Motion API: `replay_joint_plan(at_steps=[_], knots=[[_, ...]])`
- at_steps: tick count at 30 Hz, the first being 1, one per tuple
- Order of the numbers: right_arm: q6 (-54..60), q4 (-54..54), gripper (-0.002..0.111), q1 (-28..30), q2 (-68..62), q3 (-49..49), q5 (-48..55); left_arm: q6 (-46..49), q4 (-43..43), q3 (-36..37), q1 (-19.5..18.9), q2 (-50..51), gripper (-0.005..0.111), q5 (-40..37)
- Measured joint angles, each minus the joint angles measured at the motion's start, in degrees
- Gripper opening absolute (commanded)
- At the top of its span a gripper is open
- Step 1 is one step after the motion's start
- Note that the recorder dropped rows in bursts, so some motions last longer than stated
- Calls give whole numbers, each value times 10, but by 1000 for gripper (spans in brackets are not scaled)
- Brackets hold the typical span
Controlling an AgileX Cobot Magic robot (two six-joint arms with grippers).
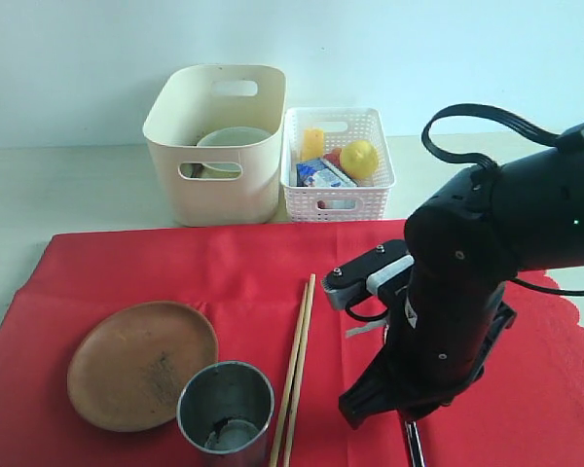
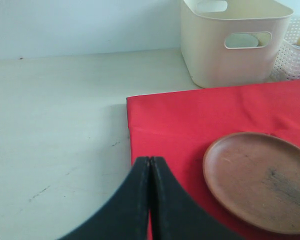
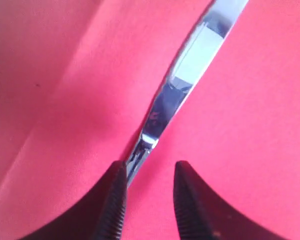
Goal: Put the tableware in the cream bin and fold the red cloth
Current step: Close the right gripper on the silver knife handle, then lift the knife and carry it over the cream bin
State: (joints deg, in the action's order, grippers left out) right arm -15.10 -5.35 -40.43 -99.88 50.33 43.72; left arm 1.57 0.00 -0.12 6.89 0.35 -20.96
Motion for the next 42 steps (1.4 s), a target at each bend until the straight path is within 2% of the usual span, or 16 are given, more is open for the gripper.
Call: replay_joint_plan(at_steps=[2, 5, 12, 17, 19, 25, 30, 42], knots=[[0, -1, 35, 0, 0, 0, -4, 0, 0, 0, 0, 0, 0, 0], [4, -1, 48, 0, 0, 0, -9, 0, 0, 0, 0, 0, 0, 0], [34, 35, 49, -1, 0, -67, -84, 0, 0, 0, 0, 0, 0, 0], [76, 86, 48, -1, 0, -77, -112, 0, 0, 0, 0, 0, 0, 0], [84, 92, 45, -1, 0, -77, -114, 0, 0, 0, 0, 0, 0, 0], [90, 89, 17, -1, -11, -77, -116, 0, 0, 0, 0, 0, 0, 0], [91, 80, 0, -1, -25, -73, -112, 0, 0, 0, 0, 0, 0, 0], [90, 76, 0, -1, 3, -80, -120, 0, 0, 0, 0, 0, 0, 0]])
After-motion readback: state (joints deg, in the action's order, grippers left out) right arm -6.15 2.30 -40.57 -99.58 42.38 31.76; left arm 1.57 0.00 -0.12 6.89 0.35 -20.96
